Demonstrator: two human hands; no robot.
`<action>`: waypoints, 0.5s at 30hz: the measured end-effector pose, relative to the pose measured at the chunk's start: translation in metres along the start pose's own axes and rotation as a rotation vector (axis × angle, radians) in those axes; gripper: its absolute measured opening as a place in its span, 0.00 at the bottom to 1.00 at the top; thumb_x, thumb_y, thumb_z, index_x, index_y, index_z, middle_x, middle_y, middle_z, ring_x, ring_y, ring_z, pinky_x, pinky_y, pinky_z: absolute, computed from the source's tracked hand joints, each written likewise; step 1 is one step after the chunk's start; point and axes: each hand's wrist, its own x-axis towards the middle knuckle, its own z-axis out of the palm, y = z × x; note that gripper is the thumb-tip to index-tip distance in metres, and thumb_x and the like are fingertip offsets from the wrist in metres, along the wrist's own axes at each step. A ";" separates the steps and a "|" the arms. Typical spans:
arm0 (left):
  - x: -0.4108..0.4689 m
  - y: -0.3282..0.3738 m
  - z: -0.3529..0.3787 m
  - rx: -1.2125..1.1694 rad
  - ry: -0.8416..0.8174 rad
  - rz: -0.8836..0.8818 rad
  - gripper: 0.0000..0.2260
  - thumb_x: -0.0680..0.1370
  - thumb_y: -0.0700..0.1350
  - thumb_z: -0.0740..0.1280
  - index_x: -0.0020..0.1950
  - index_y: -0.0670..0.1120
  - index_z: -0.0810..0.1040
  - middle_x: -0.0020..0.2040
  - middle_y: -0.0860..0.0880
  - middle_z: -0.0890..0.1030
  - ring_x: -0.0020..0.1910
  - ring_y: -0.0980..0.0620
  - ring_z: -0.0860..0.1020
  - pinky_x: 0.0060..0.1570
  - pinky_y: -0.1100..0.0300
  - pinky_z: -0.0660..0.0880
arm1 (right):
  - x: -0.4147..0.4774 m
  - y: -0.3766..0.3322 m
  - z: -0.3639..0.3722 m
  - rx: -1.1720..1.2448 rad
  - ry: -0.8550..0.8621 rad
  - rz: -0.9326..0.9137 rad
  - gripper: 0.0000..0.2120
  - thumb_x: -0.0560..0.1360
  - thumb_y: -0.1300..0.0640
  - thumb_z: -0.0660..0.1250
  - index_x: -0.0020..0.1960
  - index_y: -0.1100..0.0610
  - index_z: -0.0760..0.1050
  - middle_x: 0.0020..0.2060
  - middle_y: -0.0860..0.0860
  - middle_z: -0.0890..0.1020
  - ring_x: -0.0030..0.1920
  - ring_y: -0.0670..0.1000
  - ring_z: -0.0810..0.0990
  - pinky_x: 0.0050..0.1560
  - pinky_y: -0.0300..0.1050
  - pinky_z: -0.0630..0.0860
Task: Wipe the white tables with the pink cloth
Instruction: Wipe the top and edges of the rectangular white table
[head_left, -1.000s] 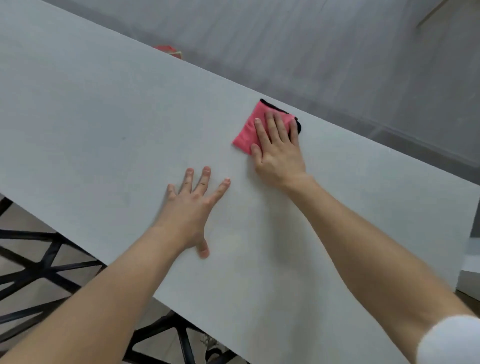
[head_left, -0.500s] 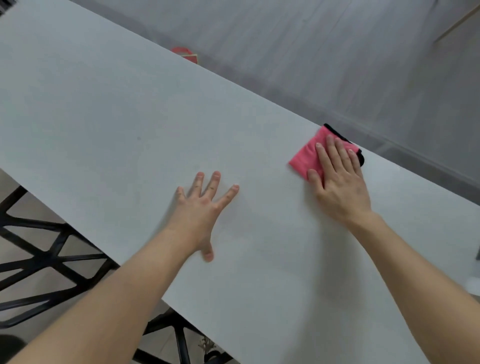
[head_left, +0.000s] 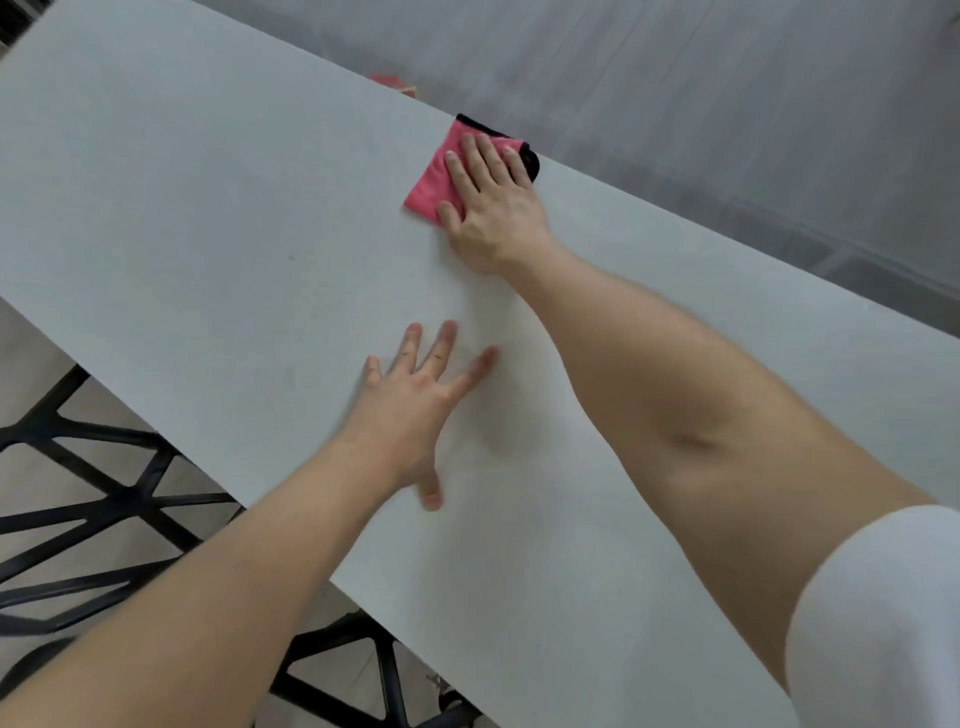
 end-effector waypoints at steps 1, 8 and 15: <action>-0.001 0.001 0.000 0.004 0.003 -0.002 0.81 0.55 0.60 0.90 0.81 0.66 0.24 0.86 0.48 0.27 0.86 0.36 0.34 0.81 0.28 0.56 | -0.013 0.009 0.000 0.002 0.012 0.000 0.35 0.87 0.39 0.45 0.89 0.53 0.47 0.89 0.54 0.46 0.88 0.53 0.42 0.87 0.56 0.37; -0.005 0.008 -0.003 0.100 0.007 -0.018 0.82 0.53 0.63 0.89 0.82 0.64 0.24 0.87 0.46 0.31 0.87 0.37 0.39 0.79 0.31 0.62 | -0.190 0.133 -0.002 0.037 0.066 0.210 0.35 0.86 0.37 0.45 0.89 0.51 0.47 0.89 0.51 0.46 0.88 0.49 0.41 0.87 0.55 0.38; -0.013 0.042 -0.009 0.328 0.020 -0.123 0.78 0.58 0.68 0.86 0.86 0.50 0.31 0.88 0.40 0.40 0.87 0.32 0.40 0.76 0.26 0.62 | -0.375 0.217 0.002 -0.016 0.027 0.513 0.35 0.86 0.37 0.43 0.89 0.50 0.44 0.88 0.50 0.42 0.87 0.46 0.36 0.87 0.55 0.38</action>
